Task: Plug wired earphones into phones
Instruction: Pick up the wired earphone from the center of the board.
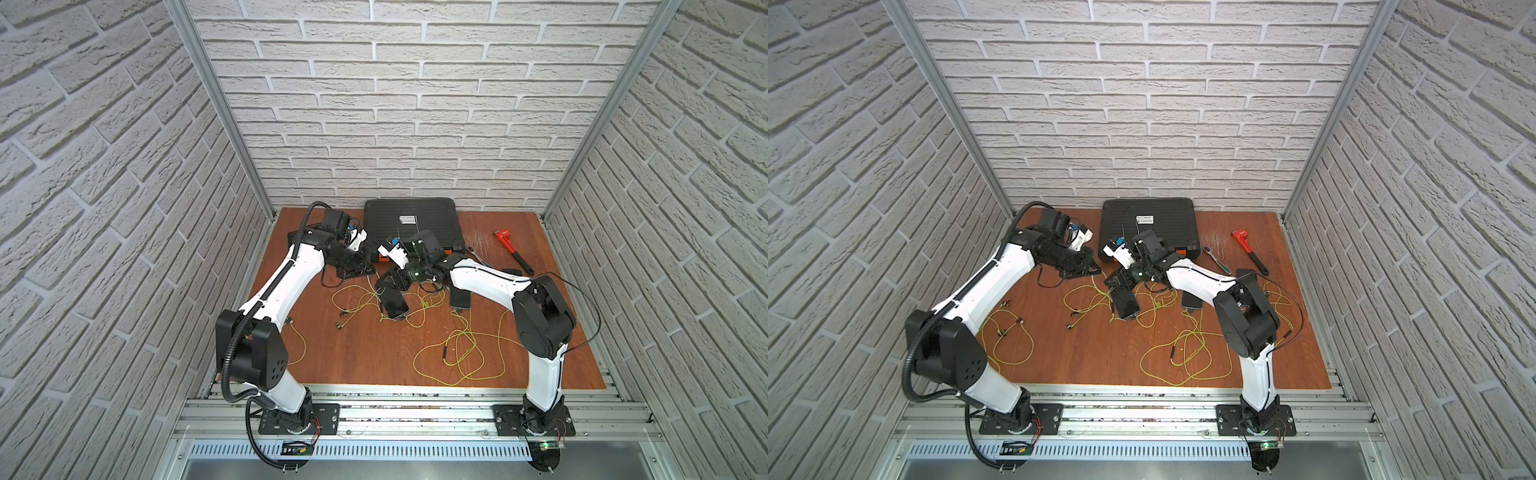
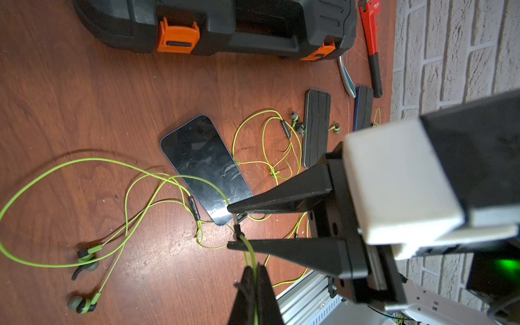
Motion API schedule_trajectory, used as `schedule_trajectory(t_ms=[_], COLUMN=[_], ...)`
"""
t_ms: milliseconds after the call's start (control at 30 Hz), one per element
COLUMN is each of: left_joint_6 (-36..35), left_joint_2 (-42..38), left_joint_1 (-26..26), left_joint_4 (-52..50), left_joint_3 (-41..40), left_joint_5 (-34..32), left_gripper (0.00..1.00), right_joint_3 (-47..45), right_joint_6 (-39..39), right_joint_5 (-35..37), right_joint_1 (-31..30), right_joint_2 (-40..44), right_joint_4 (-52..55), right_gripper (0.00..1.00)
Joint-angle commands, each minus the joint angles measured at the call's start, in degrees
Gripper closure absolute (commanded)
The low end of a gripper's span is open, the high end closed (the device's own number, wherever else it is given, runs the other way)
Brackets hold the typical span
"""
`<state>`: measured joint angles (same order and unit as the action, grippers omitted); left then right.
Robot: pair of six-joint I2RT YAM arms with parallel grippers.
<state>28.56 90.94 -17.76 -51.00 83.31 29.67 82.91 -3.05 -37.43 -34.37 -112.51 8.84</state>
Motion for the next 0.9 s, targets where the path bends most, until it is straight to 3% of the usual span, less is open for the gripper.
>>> schedule_trajectory(t_ms=[0,300,500,867], left_joint_6=[0.93,1.42,1.76,1.50], left_joint_2=[-0.46,-0.74,-1.44,-1.38], left_joint_1=[-0.35,-0.22,-0.10,0.84], left_joint_4=[0.95,0.62,1.46,-1.80], left_joint_3=[0.72,0.74,0.37,0.32], left_joint_5=[0.65,-0.13,0.34,-4.77], left_gripper=[1.00,1.00,1.00,1.00], right_joint_3=[-0.36,-0.22,-0.26,0.95], right_joint_6=[-0.05,-1.67,-2.36,-0.97], right_joint_5=[1.83,3.41,0.96,2.80], right_joint_1=[-1.05,-1.30,-1.14,-0.60], right_joint_2=[-0.43,-0.43,-0.43,1.05], right_joint_4=[-0.36,-0.32,-1.47,3.53], right_gripper=[0.73,0.76,0.87,0.78])
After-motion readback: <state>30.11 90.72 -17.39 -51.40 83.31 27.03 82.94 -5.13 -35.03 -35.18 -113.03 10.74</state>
